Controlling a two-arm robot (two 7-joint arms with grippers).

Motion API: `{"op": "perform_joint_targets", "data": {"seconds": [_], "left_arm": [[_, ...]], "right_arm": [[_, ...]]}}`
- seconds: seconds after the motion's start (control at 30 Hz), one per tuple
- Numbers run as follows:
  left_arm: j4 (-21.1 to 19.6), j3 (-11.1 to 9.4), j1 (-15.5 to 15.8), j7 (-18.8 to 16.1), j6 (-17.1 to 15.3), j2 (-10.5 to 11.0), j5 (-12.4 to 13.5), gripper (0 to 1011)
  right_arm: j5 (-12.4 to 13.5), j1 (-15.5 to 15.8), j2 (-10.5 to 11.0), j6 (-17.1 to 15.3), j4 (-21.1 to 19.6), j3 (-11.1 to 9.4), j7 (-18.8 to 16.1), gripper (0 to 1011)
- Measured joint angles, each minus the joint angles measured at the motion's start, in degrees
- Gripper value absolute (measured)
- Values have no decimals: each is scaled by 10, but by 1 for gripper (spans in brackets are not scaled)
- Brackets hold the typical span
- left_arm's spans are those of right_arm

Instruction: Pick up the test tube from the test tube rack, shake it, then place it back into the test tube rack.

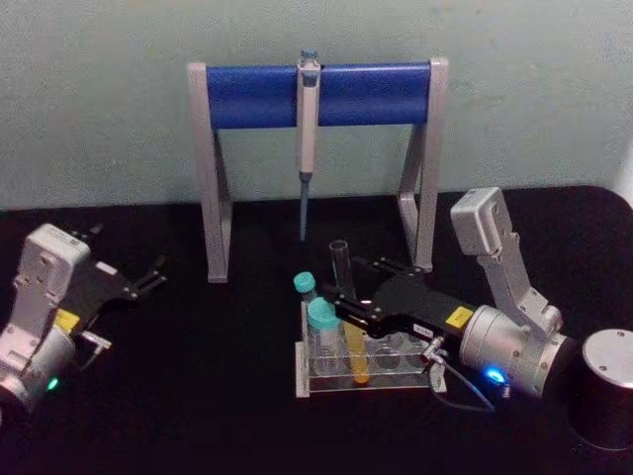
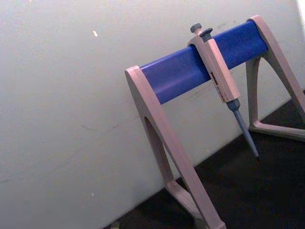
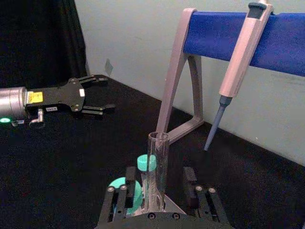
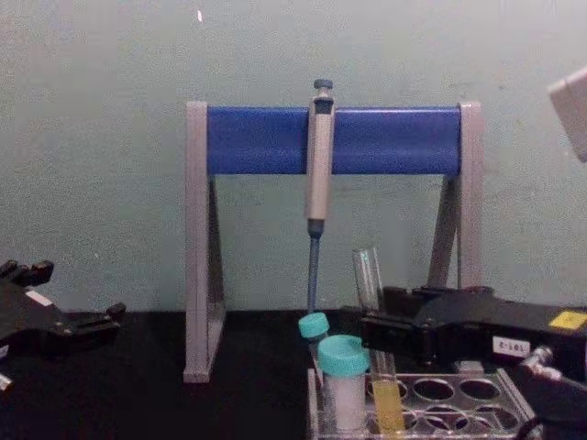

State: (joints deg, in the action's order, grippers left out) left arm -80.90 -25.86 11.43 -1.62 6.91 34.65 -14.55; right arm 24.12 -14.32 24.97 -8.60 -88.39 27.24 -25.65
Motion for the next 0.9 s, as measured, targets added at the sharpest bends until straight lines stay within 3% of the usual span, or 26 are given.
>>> {"op": "perform_joint_targets", "data": {"seconds": [0.1,0.4,0.9], "left_arm": [[0,0,0,0,0,0,0,1001],[0,0,0,0,0,0,0,1001],[0,0,0,0,0,0,0,1001]], "right_arm": [[0,0,0,0,0,0,0,539],[1,0,0,0,0,0,0,252],[1,1,0,2,0,-1,0,229]]}}
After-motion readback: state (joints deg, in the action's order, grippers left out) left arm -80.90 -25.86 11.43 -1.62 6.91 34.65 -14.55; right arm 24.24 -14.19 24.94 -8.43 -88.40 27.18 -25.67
